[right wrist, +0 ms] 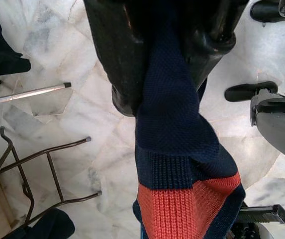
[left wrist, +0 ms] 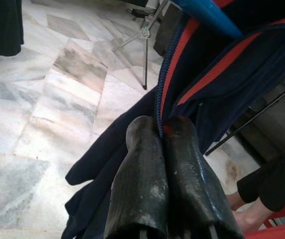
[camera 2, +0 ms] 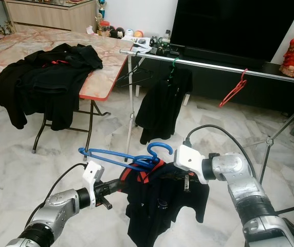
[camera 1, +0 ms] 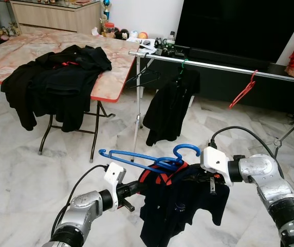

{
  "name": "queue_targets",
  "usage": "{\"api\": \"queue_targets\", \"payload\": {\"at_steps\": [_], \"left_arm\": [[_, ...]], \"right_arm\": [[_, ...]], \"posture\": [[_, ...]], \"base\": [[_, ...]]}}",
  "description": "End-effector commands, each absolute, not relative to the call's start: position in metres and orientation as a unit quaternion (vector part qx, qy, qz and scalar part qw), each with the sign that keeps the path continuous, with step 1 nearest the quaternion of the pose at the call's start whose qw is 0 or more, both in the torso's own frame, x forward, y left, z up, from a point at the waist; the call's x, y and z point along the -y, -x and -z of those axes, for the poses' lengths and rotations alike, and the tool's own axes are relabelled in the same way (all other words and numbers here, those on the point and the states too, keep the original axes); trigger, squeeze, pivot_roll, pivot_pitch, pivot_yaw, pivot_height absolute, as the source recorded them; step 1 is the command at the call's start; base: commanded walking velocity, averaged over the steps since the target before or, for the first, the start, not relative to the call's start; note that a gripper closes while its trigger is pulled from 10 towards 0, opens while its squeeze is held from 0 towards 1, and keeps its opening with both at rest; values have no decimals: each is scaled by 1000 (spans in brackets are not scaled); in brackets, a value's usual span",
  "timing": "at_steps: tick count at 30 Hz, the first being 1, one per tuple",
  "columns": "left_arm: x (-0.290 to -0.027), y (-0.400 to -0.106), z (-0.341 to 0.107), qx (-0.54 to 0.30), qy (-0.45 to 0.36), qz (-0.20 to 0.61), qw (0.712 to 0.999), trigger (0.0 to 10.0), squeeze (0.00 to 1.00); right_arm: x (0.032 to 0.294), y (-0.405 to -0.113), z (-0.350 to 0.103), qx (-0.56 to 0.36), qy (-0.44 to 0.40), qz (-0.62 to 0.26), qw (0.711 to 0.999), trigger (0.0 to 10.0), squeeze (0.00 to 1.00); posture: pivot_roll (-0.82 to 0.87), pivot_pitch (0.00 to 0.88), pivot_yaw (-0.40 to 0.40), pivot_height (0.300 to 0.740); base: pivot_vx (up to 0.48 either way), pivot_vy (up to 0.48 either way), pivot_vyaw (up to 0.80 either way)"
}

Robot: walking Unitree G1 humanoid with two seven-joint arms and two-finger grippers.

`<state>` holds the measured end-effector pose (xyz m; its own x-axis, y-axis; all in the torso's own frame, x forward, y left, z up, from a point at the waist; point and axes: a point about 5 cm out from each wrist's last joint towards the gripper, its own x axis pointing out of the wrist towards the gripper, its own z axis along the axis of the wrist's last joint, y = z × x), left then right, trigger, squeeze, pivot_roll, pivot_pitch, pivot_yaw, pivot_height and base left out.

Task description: Hang hanger

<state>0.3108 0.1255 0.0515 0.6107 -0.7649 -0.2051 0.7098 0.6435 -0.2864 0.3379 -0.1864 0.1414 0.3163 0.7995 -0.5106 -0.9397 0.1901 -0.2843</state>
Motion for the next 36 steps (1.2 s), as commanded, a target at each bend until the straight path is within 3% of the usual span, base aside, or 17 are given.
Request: {"api": "queue_targets", "payload": {"at_steps": [1, 5, 8, 18, 21, 23, 36], "left_arm": [[-123, -307, -50, -163, 79, 429, 885, 0, 0], [-125, -307, -48, -169, 71, 419, 889, 0, 0], [-136, -306, -40, -185, 51, 383, 904, 0, 0], [-140, -299, -32, -195, 47, 371, 907, 0, 0], [-140, -299, -32, -196, 47, 371, 907, 0, 0], [-141, -298, -30, -202, 38, 366, 908, 0, 0], [-142, -295, -26, -210, 26, 362, 908, 0, 0]], "right_arm": [[188, -340, -145, -119, 288, -562, 766, 0, 0], [189, -340, -144, -125, 293, -563, 763, 0, 0], [202, -336, -136, -161, 328, -554, 748, 0, 0], [231, -328, -117, -238, 387, -516, 726, 0, 0], [232, -328, -117, -237, 380, -512, 733, 0, 0], [231, -329, -123, -212, 332, -518, 759, 0, 0], [292, -313, -128, -313, 402, -461, 727, 0, 0]], "posture": [[21, 0, -124, 740], [21, 0, -123, 740], [19, 0, -123, 740], [17, 0, -122, 740], [19, 0, -123, 740], [19, 0, -120, 740], [3, 0, -114, 740]], "base": [[0, 0, 0], [0, 0, 0], [0, 0, 0], [0, 0, 0], [0, 0, 0], [0, 0, 0], [0, 0, 0]]}}
